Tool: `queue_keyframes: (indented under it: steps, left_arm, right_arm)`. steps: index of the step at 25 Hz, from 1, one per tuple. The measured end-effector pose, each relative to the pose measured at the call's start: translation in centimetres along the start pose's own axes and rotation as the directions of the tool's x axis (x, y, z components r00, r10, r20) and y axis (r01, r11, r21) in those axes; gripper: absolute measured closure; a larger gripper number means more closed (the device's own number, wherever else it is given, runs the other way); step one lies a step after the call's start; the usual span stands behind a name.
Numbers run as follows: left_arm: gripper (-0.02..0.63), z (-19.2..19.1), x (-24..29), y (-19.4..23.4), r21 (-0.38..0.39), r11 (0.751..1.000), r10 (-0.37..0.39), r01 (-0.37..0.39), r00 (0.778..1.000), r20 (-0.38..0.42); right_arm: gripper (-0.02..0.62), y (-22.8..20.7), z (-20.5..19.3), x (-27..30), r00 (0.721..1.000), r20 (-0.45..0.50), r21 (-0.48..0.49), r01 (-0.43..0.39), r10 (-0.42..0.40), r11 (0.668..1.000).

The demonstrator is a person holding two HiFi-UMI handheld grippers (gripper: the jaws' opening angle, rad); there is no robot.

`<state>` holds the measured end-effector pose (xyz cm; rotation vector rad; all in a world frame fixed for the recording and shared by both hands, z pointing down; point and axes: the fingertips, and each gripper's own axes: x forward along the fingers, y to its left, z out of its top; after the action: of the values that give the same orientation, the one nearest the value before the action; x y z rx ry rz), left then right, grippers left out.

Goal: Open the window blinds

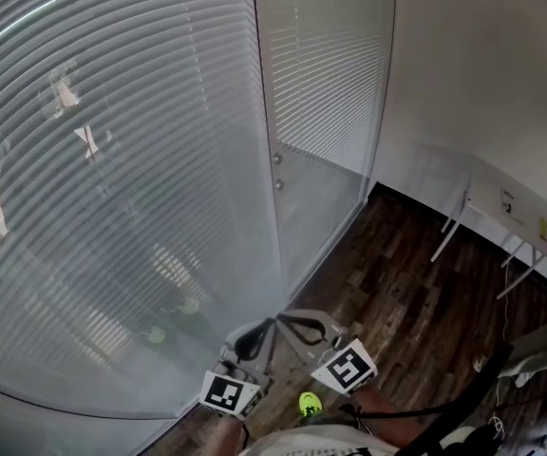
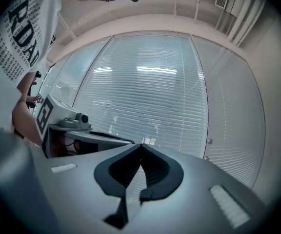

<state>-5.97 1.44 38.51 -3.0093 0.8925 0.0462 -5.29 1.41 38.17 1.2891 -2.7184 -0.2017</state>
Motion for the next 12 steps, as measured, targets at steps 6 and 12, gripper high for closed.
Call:
queue_keyframes:
  steps: [6, 12]
  left_arm:
    - [0.614, 0.4, 2.6, -1.4, -0.002, 0.999, 0.040, -0.039, 0.999, 0.030]
    - [0.614, -0.1, 5.2, 0.2, 0.009, 0.996, 0.085, -0.085, 0.996, 0.030]
  right_arm:
    - [0.588, -2.2, -0.6, -1.5, 0.999, 0.024, -0.008, -0.038, 0.038, 0.999]
    - [0.588, -4.9, -1.3, -0.3, 0.997, 0.030, -0.034, -0.068, 0.069, 0.997]
